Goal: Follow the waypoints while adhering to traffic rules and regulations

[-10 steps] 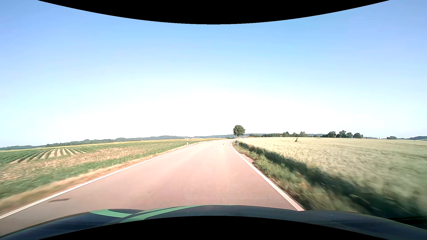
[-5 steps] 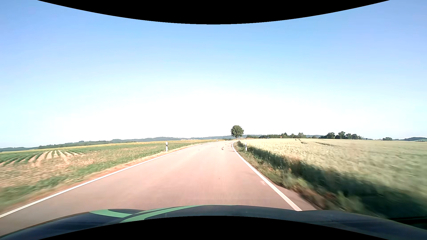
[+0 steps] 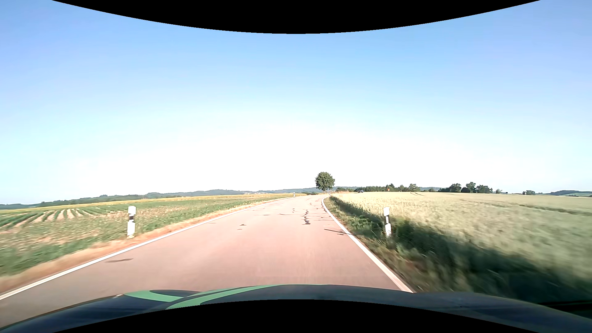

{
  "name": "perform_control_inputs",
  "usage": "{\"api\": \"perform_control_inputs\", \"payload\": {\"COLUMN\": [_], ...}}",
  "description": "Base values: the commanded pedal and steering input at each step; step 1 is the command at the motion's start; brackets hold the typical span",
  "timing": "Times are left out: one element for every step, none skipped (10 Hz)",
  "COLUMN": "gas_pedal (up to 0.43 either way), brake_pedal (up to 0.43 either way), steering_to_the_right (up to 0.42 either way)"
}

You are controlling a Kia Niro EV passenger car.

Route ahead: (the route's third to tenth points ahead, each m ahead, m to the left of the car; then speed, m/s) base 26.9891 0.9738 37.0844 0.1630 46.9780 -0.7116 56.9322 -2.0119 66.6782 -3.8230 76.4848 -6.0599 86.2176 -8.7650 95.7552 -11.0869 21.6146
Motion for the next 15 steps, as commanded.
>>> {"api": "perform_control_inputs", "payload": {"gas_pedal": [0.177,0.177,0.177,0.177,0.177,0.177,0.169,0.157,0.130,0.118,0.118,0.118,0.118,0.118,0.118], "brake_pedal": [0.000,0.000,0.000,0.000,0.000,0.000,0.000,0.000,0.000,0.000,0.000,0.000,0.000,0.000,0.000], "steering_to_the_right": [0.012,0.012,0.012,0.011,0.011,0.011,0.011,0.011,0.012,0.013,0.014,0.015,0.018,0.019,0.021]}}
